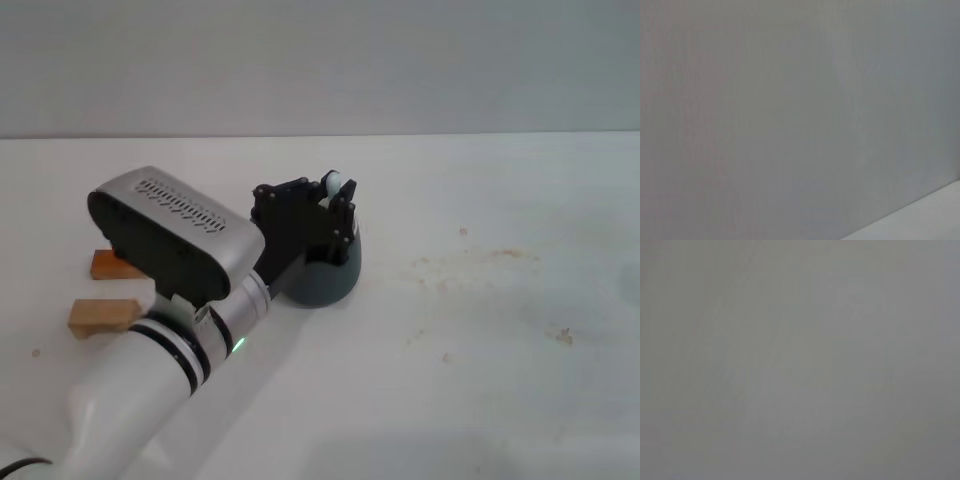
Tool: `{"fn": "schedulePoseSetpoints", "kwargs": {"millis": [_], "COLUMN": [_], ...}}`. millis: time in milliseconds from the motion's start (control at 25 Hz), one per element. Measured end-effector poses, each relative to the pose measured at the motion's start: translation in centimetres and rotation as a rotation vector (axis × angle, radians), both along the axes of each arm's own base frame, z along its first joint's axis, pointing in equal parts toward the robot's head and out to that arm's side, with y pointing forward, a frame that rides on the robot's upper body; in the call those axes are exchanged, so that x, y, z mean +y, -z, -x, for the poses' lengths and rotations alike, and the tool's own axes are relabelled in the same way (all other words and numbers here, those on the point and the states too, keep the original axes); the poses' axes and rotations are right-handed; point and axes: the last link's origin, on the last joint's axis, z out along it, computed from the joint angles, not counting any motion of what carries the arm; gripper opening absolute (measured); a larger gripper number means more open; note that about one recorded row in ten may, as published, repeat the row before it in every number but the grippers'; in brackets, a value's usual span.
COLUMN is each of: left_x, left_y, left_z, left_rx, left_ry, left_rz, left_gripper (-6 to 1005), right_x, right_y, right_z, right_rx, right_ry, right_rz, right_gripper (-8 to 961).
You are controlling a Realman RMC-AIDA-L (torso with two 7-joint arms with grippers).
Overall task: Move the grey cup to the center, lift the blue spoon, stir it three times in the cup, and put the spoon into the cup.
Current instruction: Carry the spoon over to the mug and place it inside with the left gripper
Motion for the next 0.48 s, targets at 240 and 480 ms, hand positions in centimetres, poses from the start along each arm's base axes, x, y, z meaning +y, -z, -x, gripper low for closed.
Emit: {"fn": "schedulePoseSetpoints", "kwargs": {"millis": [240, 480], "left_x": [1.1, 2.3], "left_y": [0.3, 0.2], "left_z": [-0.3, 0.7], "left_rx": [0.014, 0.007], "left_ry": [0.021, 0.003], "left_rz": [-0.003, -0.017], "left_gripper": [145, 145], "right_x": [-0.2, -0.4], "right_y": [-0.1, -0.2], "right_z": [-0.1, -0.2], "right_rx": [0.002, 0.002], "right_ry": [0.002, 0.002], "right_rz": [-0.003, -0.008], "right_gripper": [30, 30]}}
